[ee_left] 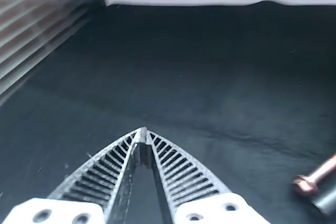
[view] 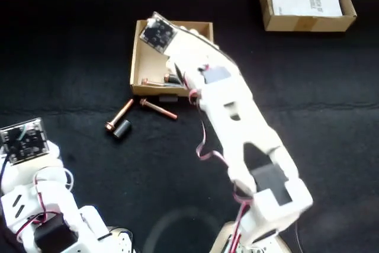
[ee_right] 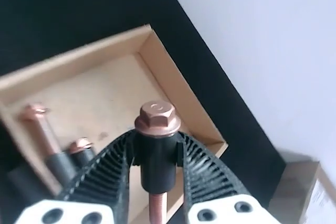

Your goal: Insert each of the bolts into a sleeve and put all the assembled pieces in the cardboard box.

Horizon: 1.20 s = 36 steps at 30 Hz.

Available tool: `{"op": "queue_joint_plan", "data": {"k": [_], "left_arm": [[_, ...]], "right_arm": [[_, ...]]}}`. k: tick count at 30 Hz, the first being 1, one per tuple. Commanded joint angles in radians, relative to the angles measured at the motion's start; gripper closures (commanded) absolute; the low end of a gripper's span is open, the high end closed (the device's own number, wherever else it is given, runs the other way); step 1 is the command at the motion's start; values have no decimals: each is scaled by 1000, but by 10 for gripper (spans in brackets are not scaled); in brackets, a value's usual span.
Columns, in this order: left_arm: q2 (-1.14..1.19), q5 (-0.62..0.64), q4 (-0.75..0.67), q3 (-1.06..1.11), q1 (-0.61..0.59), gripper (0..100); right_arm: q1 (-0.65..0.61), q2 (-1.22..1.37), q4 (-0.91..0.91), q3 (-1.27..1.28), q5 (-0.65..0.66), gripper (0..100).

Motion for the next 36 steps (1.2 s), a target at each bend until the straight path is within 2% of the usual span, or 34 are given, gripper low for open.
{"op": "queue_joint_plan", "data": {"k": [1, 8, 11, 17, 21, 24, 29, 33, 36], "left_arm": [[-5, 0, -20, 19, -79, 991], [-5, 0, -20, 122, -139, 991], [-5, 0, -23, 147, -137, 991], [-5, 0, -23, 151, -131, 991], [-5, 0, -21, 151, -131, 991], [-5, 0, -20, 154, -131, 991], [-5, 0, -25, 200, -131, 991], [-5, 0, -21, 231, -131, 991], [-5, 0, -23, 259, -131, 991]], "right_arm": [[36, 143, -21, -211, 83, 991], [30, 412, 42, -397, 89, 988], [4, 481, 150, -490, -28, 985], [-16, 584, 334, -659, -167, 836], [-19, 595, 446, -750, -172, 829], [-42, 564, 598, -843, -184, 829], [-113, 481, 937, -1026, -368, 829], [-200, 429, 1227, -1139, -384, 829], [-245, 403, 1337, -1185, -384, 829]]}}
